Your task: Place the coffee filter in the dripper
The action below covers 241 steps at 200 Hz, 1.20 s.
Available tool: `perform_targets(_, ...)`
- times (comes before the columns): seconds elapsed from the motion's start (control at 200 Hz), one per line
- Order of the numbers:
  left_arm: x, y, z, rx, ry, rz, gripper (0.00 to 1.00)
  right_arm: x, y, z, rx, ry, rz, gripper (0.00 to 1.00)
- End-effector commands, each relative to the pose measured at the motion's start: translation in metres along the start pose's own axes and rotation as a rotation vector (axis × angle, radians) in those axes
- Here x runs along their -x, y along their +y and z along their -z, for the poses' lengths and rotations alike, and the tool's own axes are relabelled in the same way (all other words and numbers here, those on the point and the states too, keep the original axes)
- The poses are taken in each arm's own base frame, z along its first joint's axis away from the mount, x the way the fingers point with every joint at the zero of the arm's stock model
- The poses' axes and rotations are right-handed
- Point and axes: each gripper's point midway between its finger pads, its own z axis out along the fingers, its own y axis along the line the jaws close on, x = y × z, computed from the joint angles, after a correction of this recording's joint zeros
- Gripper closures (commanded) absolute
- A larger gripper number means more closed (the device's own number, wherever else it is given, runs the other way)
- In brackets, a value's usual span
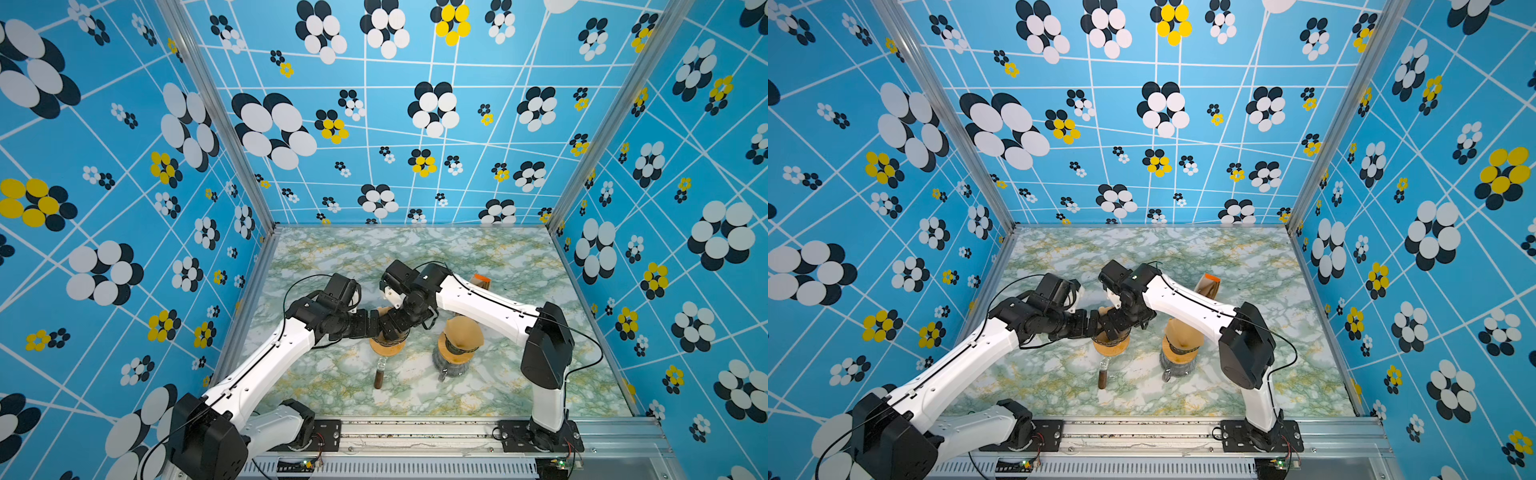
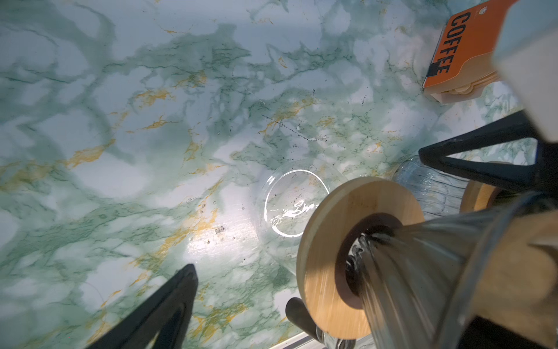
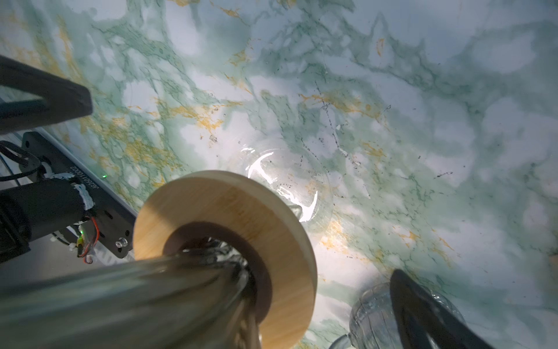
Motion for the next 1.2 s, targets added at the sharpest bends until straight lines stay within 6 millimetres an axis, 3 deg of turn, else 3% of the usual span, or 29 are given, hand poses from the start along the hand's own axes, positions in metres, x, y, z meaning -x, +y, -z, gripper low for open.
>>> perform_targets(0.0, -0.002, 0.007, 0.001, 0.022, -0.006, 0.002, 0.01, -0.007, -0.009, -0.001, -0.037, 0.05, 0.007, 0.02)
perform_targets(0.205, -0.002, 0.01, 0.001, 0.023, -0.009, 0.009, 0.01, -0.013, -0.021, 0.003, -0.101, 0.069, 0.031, 0.01)
perform_targets(0.57, -0.003, 0.013, 0.0, 0.017, -0.011, 0.024, 0.01, 0.004, -0.002, 0.02, -0.001, -0.004, 0.011, 0.01)
perform_targets(0.8, -0.004, 0.014, -0.001, 0.013, -0.008, 0.025, 0.01, 0.01, -0.003, 0.034, 0.044, -0.03, -0.012, 0.02)
perform_targets(1.2, -0.004, 0.005, -0.004, -0.032, 0.001, 0.034, 0.01, 0.005, -0.012, 0.034, 0.029, -0.025, -0.025, 0.02)
